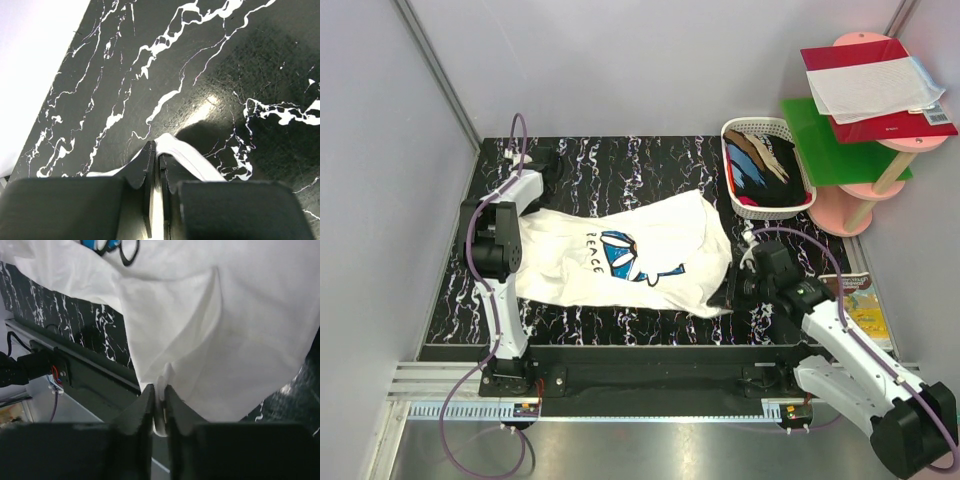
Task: Fold and stack the t-shirts
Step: Flatten the tshirt out
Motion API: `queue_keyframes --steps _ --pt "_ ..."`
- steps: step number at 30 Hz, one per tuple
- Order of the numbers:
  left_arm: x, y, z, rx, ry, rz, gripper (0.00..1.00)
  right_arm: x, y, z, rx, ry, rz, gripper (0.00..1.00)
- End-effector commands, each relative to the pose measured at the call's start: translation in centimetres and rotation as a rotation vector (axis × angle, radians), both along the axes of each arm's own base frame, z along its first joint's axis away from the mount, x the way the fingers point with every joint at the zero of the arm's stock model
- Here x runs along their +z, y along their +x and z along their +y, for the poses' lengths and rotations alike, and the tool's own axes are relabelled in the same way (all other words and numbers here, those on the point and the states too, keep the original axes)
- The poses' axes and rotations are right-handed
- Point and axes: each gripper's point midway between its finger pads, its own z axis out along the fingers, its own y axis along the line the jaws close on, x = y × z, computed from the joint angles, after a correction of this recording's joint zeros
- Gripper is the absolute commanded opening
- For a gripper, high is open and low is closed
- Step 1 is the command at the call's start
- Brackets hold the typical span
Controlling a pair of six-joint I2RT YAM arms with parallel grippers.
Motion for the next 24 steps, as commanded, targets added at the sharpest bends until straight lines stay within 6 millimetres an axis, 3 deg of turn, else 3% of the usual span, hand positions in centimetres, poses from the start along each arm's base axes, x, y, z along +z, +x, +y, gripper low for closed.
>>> queue_keyframes --steps 1,3,4,6,8,11,14,16,17,18,19,20,21,22,23,24 --pt "0.8 1.3 0.0 -0.012 -0.016 -0.054 0.09 -0.2 -2.6 0.4 -0.030 0.005 0.156 0.48" --pt "0.9 1.2 -0.1 -0.015 -0.018 -0.058 0.09 1.1 -1.9 0.3 -0.041 -0.031 0.076 0.74" --pt "0.8 1.0 -0.1 -0.015 -0.019 -0.053 0.09 2.7 -1.0 0.5 -0.053 -0.027 0.016 0.96" --pt "0.8 1.0 -0.2 -0.022 -0.024 -0.054 0.10 4.6 0.7 -0.1 -0.082 -0.054 -0.099 1.00" --pt "0.6 0.9 -0.2 -0.023 -0.025 -0.051 0.10 4.9 2.7 -0.7 -0.122 -0.100 -0.186 1.00" --pt "0.6 0.8 -0.3 -0.027 -0.026 -0.049 0.10 4.1 5.4 -0.1 -0.147 -0.122 -0.248 1.00" --pt "0.5 0.6 -0.3 -0.030 -0.027 -0.046 0.10 1.6 7.9 1.6 -0.133 -0.128 -0.241 1.00" --pt "0.5 0.6 -0.2 -0.030 -0.024 -0.048 0.10 0.5 9.7 2.0 -0.147 -0.158 -0.248 0.96" --pt "0.6 0.6 -0.2 -0.031 -0.023 -0.050 0.10 -1.3 10.7 2.4 -0.141 -0.190 -0.225 0.86" --pt "0.5 0.6 -0.2 -0.033 -0.024 -0.048 0.11 -1.4 12.0 2.5 -0.161 -0.217 -0.238 0.78" --pt "0.4 0.6 -0.2 -0.033 -0.024 -0.046 0.11 -3.6 13.0 2.3 -0.166 -0.278 -0.206 0.64" --pt "0.5 0.6 -0.2 -0.035 -0.021 -0.046 0.11 -4.0 13.8 2.6 -0.171 -0.292 -0.202 0.48" --pt "0.4 0.5 -0.2 -0.035 -0.021 -0.044 0.11 -3.6 15.1 3.4 -0.169 -0.288 -0.215 0.43" --pt "0.4 0.5 -0.2 -0.036 -0.021 -0.043 0.11 -5.6 15.6 3.7 -0.147 -0.323 -0.182 0.39" --pt "0.5 0.6 -0.2 -0.036 -0.019 -0.047 0.11 -6.0 16.3 4.2 -0.143 -0.323 -0.177 0.36" --pt "0.4 0.5 -0.1 -0.038 -0.018 -0.042 0.11 -5.4 17.4 5.0 -0.142 -0.308 -0.196 0.35"
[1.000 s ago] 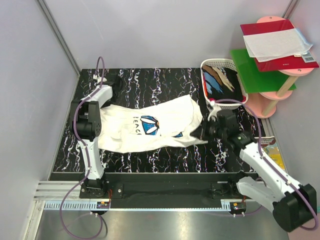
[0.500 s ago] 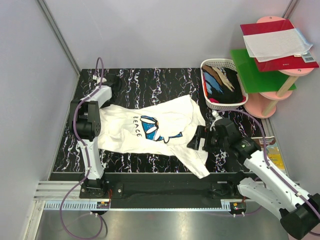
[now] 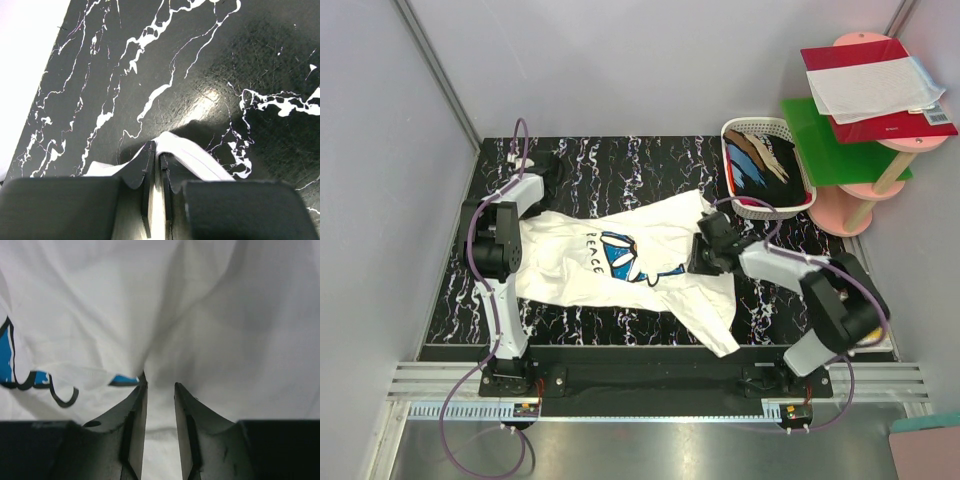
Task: Fold and stack the t-shirts
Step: Flatten the tshirt out
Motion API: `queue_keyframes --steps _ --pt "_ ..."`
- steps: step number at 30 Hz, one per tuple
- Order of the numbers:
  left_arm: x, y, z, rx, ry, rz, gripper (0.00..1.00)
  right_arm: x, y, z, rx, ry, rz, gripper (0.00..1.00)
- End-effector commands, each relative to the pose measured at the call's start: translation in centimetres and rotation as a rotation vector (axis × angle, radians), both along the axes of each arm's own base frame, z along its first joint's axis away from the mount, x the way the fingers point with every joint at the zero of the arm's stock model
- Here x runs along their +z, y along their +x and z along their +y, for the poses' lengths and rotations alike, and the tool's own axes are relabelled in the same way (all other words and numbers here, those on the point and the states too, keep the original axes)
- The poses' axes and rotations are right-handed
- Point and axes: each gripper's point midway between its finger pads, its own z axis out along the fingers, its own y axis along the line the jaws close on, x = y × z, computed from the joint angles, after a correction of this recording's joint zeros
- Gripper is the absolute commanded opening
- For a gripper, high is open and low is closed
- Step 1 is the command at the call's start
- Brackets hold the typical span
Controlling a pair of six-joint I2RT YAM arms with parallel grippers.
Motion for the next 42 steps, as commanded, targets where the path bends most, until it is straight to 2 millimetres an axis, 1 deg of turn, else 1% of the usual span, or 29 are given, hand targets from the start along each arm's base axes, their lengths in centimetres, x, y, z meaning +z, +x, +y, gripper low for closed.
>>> queue_keyframes --steps 1,5,7,9,10,11,13,14,15,16,17,18,19,21,22,23,24,25,27,28,30,31,33,34,35,37,38,39,42 --pt "1.7 0.6 0.2 -0.007 0.003 -0.059 0.11 2.0 6.8 3.4 0.012 0.037 -0.165 0.36" --pt "1.7 0.5 0.2 -0.008 0.001 -0.063 0.12 2.8 8.2 4.8 0.020 0.071 -0.178 0.41" --pt "1.8 0.6 0.2 -0.010 0.001 -0.065 0.13 3.4 8.6 5.1 0.021 0.083 -0.191 0.48" --pt "1.7 0.8 0.1 -0.020 -0.002 -0.061 0.19 3.7 9.3 5.3 0.025 0.079 -0.207 0.53" --pt "1.6 0.9 0.0 -0.025 -0.006 -0.059 0.22 3.1 9.5 5.4 0.036 0.060 -0.206 0.66" --pt "1.6 1.0 -0.1 -0.029 -0.009 -0.058 0.29 3.7 10.2 5.8 0.042 0.062 -0.225 0.73" --pt "1.7 1.0 -0.2 -0.030 -0.014 -0.065 0.36 3.0 11.0 6.3 0.058 0.058 -0.230 0.84" --pt "1.8 1.0 -0.3 -0.035 -0.022 -0.069 0.39 3.6 11.9 6.8 0.063 0.066 -0.250 0.93" --pt "1.6 0.8 -0.5 -0.041 -0.028 -0.064 0.45 3.6 12.4 7.1 0.065 0.070 -0.256 0.94" --pt "1.6 0.9 -0.6 -0.047 -0.034 -0.070 0.50 2.9 12.8 7.4 0.072 0.059 -0.250 0.94" --pt "2.1 1.0 -0.9 -0.056 -0.040 -0.086 0.54 3.8 13.8 7.9 0.070 0.069 -0.274 0.90" --pt "1.9 0.7 -1.1 -0.060 -0.040 -0.084 0.64 3.8 14.2 8.2 0.071 0.069 -0.276 0.86" --pt "2.2 1.0 -1.3 -0.065 -0.040 -0.105 0.67 3.3 14.4 8.3 0.073 0.066 -0.267 0.83" --pt "2.6 0.8 -1.7 -0.081 -0.035 -0.117 0.72 4.1 15.1 8.7 0.072 0.072 -0.275 0.76" --pt "2.7 0.8 -1.7 -0.083 -0.034 -0.122 0.72 4.1 15.1 8.7 0.069 0.069 -0.272 0.67" --pt "2.7 0.7 -1.7 -0.084 -0.023 -0.120 0.71 4.1 15.0 8.6 0.064 0.066 -0.270 0.53" --pt "2.7 0.7 -1.7 -0.085 -0.018 -0.114 0.69 4.2 14.9 8.4 0.060 0.065 -0.269 0.28" --pt "2.7 0.6 -1.5 -0.081 -0.011 -0.115 0.58 4.7 14.8 8.2 0.052 0.061 -0.277 0.13" --pt "2.8 0.5 -1.3 -0.071 0.010 -0.114 0.42 4.9 14.4 7.5 0.038 0.050 -0.282 0.04" --pt "2.8 0.5 -1.2 -0.068 0.016 -0.111 0.16 5.4 14.4 7.3 0.034 0.038 -0.298 0.02" --pt "2.6 0.6 -1.1 -0.067 0.024 -0.105 0.06 5.6 14.3 6.8 0.029 0.025 -0.303 0.01" --pt "2.5 0.5 -1.0 -0.066 0.026 -0.099 0.06 6.0 14.2 6.6 0.029 0.016 -0.309 0.03" --pt "2.6 0.5 -1.1 -0.068 0.023 -0.100 0.25 6.6 13.9 6.4 0.030 0.016 -0.315 0.12" --pt "2.7 0.5 -1.1 -0.068 0.022 -0.103 0.34 6.7 13.7 6.2 0.029 0.011 -0.309 0.27" --pt "2.5 0.5 -1.2 -0.073 0.014 -0.097 0.44 6.9 13.6 6.1 0.026 0.012 -0.308 0.34" --pt "2.5 0.4 -1.2 -0.075 0.013 -0.096 0.59 7.7 13.2 5.9 0.025 0.021 -0.316 0.41" --pt "2.4 0.5 -1.2 -0.075 0.013 -0.096 0.66 7.7 13.0 5.6 0.020 0.019 -0.313 0.48" --pt "2.4 0.5 -1.2 -0.076 0.014 -0.095 0.69 8.4 12.9 5.6 0.014 0.028 -0.324 0.49" --pt "2.4 0.5 -1.3 -0.080 0.013 -0.090 0.71 8.4 12.6 5.5 0.011 0.028 -0.317 0.50"
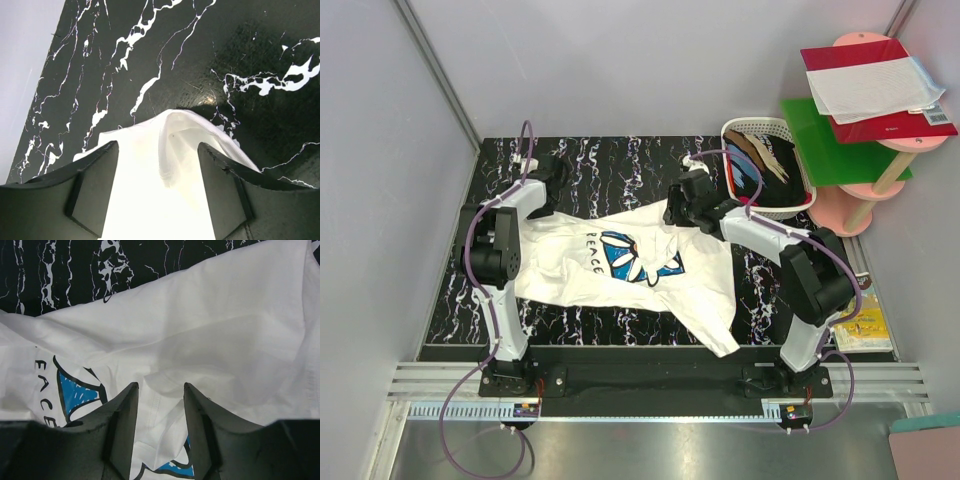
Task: Fold and stack the t-shirts
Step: Flatten the tshirt out
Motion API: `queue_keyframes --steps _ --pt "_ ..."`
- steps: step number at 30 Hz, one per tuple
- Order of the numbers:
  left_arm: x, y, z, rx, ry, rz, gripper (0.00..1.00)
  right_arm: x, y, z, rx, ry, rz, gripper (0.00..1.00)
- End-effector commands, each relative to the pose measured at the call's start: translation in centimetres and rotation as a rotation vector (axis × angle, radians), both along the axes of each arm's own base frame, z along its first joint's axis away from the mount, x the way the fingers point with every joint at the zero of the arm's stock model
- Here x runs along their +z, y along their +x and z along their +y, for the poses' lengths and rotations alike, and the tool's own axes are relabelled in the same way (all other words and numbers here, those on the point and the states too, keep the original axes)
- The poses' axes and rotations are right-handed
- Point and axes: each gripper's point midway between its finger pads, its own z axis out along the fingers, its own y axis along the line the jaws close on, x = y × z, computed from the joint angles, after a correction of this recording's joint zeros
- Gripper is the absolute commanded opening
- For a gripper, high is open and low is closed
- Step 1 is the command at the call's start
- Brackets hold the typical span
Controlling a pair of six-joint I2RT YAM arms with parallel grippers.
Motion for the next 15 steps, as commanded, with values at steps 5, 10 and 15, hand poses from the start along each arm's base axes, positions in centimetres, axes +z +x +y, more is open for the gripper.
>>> queue_keyframes --steps 5,10,15 --pt "1.7 0.5 0.5 0.013 0.025 -0.053 0.71 1.2 0.1 0.2 -0.012 0.010 -0.002 0.50" --pt "1.9 0.3 0.8 0.022 0.041 -0.052 0.72 -2.2 0.1 1.6 0.028 -0.005 0.126 0.52" --pt "1.7 0.5 0.6 0.016 0.032 -0.047 0.73 -3.4 -0.6 2.4 0.058 0.020 0.182 0.60"
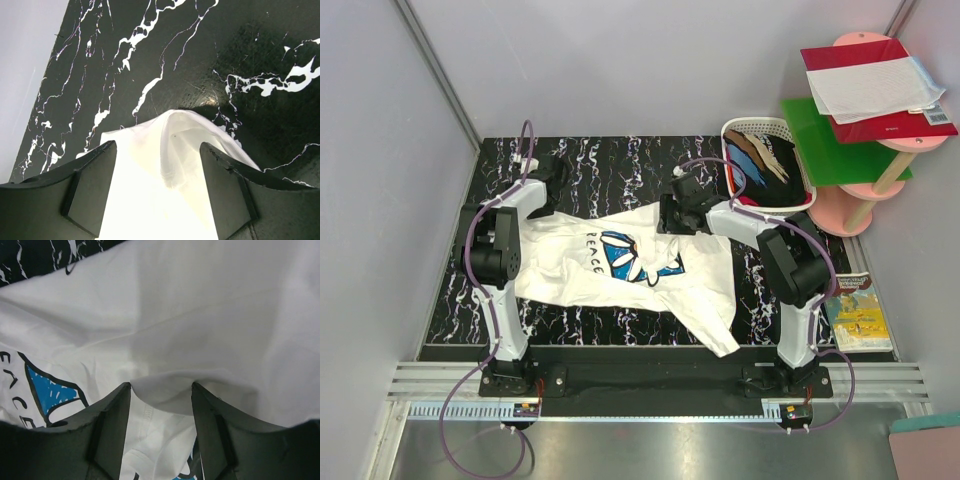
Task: Fold and stack the t-shirts
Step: Flatten the tshirt out
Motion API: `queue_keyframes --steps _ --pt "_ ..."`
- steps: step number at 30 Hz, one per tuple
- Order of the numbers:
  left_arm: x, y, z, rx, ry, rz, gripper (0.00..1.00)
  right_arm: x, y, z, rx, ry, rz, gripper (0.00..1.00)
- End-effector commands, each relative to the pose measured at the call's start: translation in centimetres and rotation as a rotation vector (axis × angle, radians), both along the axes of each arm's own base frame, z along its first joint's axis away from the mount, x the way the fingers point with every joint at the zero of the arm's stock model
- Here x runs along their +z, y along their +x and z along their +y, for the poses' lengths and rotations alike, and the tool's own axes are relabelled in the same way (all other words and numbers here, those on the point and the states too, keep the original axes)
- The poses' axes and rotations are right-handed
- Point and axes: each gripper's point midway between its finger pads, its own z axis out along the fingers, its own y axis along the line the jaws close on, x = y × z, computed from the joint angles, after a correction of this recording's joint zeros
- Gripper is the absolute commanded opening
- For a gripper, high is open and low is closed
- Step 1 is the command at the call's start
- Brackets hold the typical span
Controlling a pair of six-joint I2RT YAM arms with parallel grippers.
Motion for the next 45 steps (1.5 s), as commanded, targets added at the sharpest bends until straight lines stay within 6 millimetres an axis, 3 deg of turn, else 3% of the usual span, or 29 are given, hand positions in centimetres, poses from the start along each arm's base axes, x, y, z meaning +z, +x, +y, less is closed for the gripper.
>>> queue_keyframes --steps 1,7,10,11,15,17,18,19,23,25,28,29,31,32,37,40,43,44,45 --pt "1.3 0.6 0.5 0.011 0.021 -0.041 0.74 0.7 -0.5 1.4 0.033 0.050 0.037 0.61" --pt "1.3 0.6 0.4 0.008 0.022 -0.034 0.74 -0.7 -0.4 1.7 0.038 0.038 0.073 0.59" --pt "1.4 0.4 0.8 0.023 0.039 -0.037 0.74 -1.0 -0.5 1.8 0.047 0.030 0.072 0.10" --pt "1.4 0.5 0.8 0.023 0.041 -0.039 0.74 -0.9 -0.4 1.8 0.049 0.032 0.067 0.00" --pt "1.7 0.3 1.1 0.032 0.049 -0.041 0.77 0.5 -0.2 1.0 0.037 0.005 0.009 0.00" --pt "1.8 0.1 1.4 0.049 0.052 -0.051 0.91 0.8 -0.3 -0.2 0.009 -0.030 -0.016 0.00" --pt "2.2 0.0 1.5 0.055 0.052 -0.062 0.94 2.1 0.2 -1.2 -0.024 -0.061 -0.071 0.00" --pt "2.1 -0.2 1.6 0.061 0.048 -0.067 0.99 2.2 0.0 -2.1 -0.043 -0.088 -0.085 0.00" --pt "2.1 0.1 1.1 0.031 -0.018 -0.104 0.99 4.7 0.6 -5.8 -0.138 -0.182 -0.188 0.00" --pt "1.9 0.3 1.0 0.014 -0.047 -0.120 0.97 4.6 0.8 -7.4 -0.166 -0.199 -0.197 0.00" --pt "1.3 0.5 1.1 0.004 -0.043 -0.097 0.77 4.6 0.9 -8.2 -0.173 -0.187 -0.195 0.00" --pt "1.1 0.5 1.1 0.005 -0.039 -0.085 0.51 4.4 0.9 -8.2 -0.171 -0.185 -0.192 0.00" --pt "0.9 0.5 1.3 0.017 -0.029 -0.068 0.13 4.1 0.9 -8.2 -0.166 -0.182 -0.182 0.00" --pt "0.9 0.4 1.4 0.023 -0.024 -0.063 0.00 3.9 0.9 -7.9 -0.161 -0.169 -0.176 0.00" --pt "1.7 -0.2 1.5 0.051 -0.024 -0.104 0.00 3.5 0.7 -7.4 -0.145 -0.147 -0.169 0.00" --pt "2.7 -0.7 0.8 0.056 -0.040 -0.147 0.00 4.6 0.9 -7.3 -0.137 -0.129 -0.203 0.00" --pt "5.5 -1.6 -0.9 0.040 -0.025 -0.240 0.00 7.4 1.1 -7.0 -0.121 -0.092 -0.280 0.00" --pt "6.4 -1.9 -1.4 0.037 -0.024 -0.272 0.00 9.7 1.2 -6.8 -0.107 -0.064 -0.337 0.00" --pt "8.4 -2.8 -2.2 0.024 -0.039 -0.330 0.00 10.4 0.9 -6.7 -0.094 -0.053 -0.359 0.00"
